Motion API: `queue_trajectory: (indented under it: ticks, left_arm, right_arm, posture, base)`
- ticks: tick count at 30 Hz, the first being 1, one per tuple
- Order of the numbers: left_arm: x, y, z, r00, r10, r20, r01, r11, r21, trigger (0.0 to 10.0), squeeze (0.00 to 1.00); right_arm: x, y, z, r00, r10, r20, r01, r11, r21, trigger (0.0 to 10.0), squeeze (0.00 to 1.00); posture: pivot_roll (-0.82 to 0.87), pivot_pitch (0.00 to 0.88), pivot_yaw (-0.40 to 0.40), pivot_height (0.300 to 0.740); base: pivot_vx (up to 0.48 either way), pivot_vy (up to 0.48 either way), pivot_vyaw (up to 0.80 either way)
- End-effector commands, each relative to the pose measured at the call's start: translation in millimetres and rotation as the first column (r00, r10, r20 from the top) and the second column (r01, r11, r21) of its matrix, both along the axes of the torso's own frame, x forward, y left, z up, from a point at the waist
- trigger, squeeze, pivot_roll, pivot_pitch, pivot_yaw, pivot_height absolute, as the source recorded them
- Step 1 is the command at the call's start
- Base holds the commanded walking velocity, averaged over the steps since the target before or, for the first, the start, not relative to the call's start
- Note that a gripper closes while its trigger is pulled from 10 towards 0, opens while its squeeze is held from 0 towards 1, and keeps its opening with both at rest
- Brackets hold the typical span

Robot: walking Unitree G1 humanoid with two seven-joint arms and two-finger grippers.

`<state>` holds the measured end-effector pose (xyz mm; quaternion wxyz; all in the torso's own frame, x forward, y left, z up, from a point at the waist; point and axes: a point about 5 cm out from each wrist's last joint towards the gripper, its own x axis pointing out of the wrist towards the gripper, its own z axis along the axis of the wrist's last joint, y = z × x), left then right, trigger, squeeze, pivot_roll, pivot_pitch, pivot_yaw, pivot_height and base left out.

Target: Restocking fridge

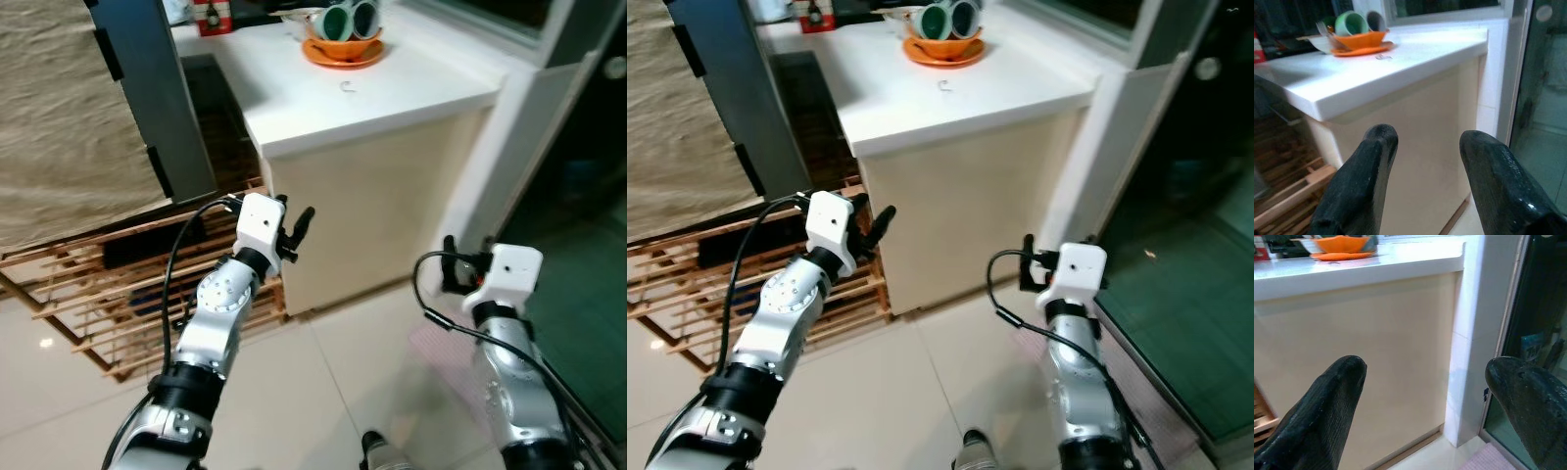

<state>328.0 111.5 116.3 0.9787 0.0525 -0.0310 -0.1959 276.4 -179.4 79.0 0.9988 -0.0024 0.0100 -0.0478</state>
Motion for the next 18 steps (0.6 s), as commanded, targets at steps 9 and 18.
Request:
queue_trajectory:
  ticks: [9, 18]
  left_arm:
    - [-0.6, 6.0, -9.0, 0.997, 0.051, -0.059, -0.052, 0.999, -0.007, 10.0, 0.0]
    - [1.0, 5.9, -9.5, 0.996, 0.066, -0.067, -0.066, 0.998, -0.002, 10.0, 0.0]
  right_arm:
    - [6.0, -6.3, 5.0, 1.0, -0.009, 0.011, 0.009, 1.0, -0.002, 10.0, 0.0]
    - [4.8, -1.7, 4.8, 1.0, 0.017, 0.019, -0.016, 1.0, -0.01, 10.0, 0.0]
  posture:
    - [-0.14, 0.0, 0.064, 0.74]
    - [-0.15, 0.0, 0.067, 0.74]
  base:
    - [0.0, 0.365, 0.0]
    - [0.0, 0.48, 0.29]
